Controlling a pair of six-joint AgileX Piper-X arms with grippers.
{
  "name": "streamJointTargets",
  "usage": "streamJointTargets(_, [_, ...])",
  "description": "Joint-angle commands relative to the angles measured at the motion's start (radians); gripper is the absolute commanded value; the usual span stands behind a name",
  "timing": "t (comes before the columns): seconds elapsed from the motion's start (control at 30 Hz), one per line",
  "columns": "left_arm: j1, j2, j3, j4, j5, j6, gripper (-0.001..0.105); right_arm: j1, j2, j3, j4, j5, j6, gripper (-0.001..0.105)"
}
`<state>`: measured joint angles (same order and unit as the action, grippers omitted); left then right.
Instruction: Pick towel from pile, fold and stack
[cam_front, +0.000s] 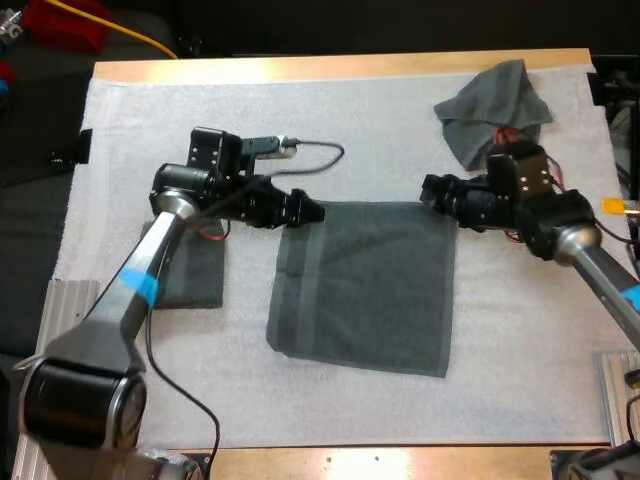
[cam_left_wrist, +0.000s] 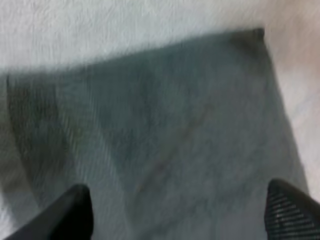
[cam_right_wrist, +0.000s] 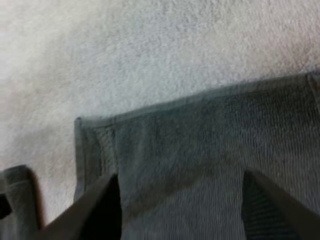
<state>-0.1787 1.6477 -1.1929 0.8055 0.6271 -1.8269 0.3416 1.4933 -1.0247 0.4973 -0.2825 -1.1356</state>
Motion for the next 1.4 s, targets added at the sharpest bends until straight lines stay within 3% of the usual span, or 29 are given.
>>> streamJointTargets(0.0, [0.0, -0.028, -0.009, 0.055, -0.035, 0.04, 0.069, 0.0, -0.034, -0.008, 0.038, 0.003, -0.024, 0.053])
streamJointTargets(0.27, [0.0, -0.176, 0.001, 0.191, -0.121, 0.082, 0.069, 0.001, -0.163, -0.008, 0.199, 0.008, -0.071, 0.052])
streamJointTargets(0.6, [0.0, -0.435, 0.149, 0.228, -0.137, 0.078, 0.069, 0.001, -0.306, -0.006, 0.394, 0.016, -0.148, 0.052])
streamJointTargets(0.83, [0.0, -0.595, 0.208, 0.285, -0.14, 0.072, 0.069, 0.001, -0.424, 0.013, 0.456, 0.016, -0.154, 0.052])
streamJointTargets(1.37, [0.0, -0.854, 0.23, 0.482, -0.237, 0.049, 0.069, 0.001, -0.759, 0.158, 0.617, 0.016, -0.121, 0.052])
